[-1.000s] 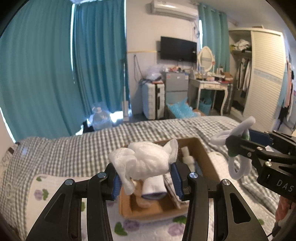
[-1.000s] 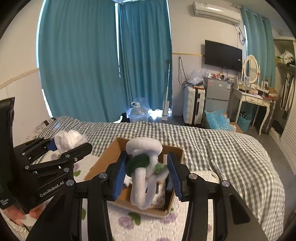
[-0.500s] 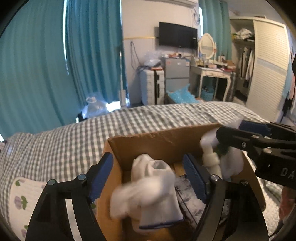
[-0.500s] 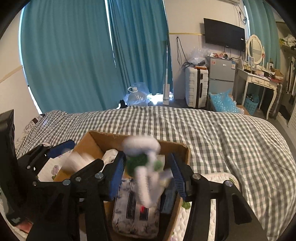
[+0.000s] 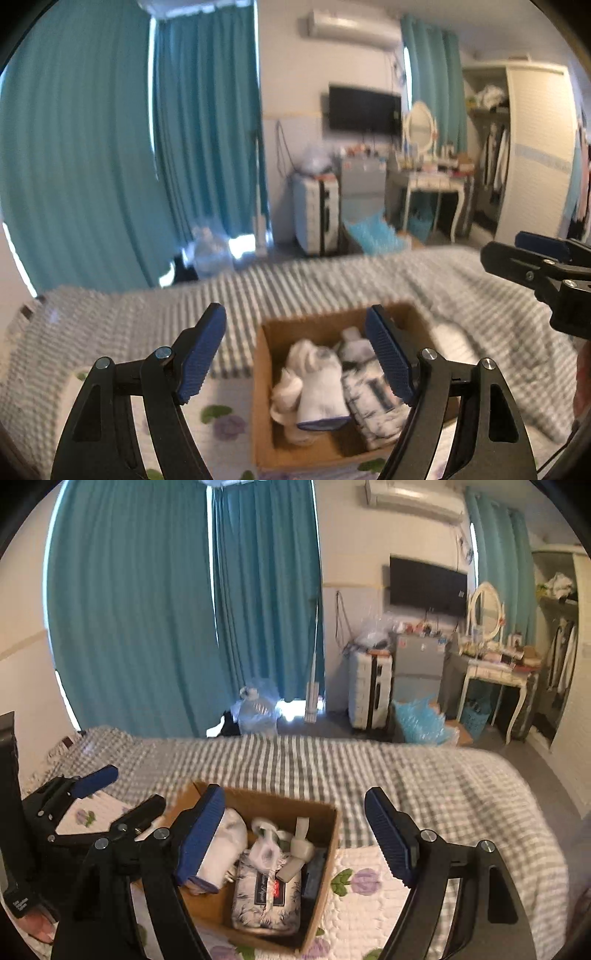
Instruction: Organize soft objects
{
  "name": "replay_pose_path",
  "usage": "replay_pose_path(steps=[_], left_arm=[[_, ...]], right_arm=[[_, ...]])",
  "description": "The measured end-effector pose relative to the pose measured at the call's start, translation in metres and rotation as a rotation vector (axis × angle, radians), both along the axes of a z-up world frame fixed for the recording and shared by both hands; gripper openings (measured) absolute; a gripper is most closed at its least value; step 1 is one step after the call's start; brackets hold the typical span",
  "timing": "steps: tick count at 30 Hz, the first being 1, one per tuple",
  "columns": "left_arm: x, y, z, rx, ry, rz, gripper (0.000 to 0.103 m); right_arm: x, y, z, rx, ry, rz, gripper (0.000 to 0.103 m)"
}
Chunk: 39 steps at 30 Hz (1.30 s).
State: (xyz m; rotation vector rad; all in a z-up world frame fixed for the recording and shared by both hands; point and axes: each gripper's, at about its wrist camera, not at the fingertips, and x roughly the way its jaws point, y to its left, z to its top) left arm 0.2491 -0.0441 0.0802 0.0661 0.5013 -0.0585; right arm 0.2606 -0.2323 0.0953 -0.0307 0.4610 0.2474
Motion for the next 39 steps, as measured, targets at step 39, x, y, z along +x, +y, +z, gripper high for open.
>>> replay_pose_path(steps=[39], left_arm=[[-0.138,0.046,-0.049,-0.027,-0.194,0.074,0.093]], right_arm=[[-0.149,0.004,-0.068,0.067,-0.243,-0.095,0.103]])
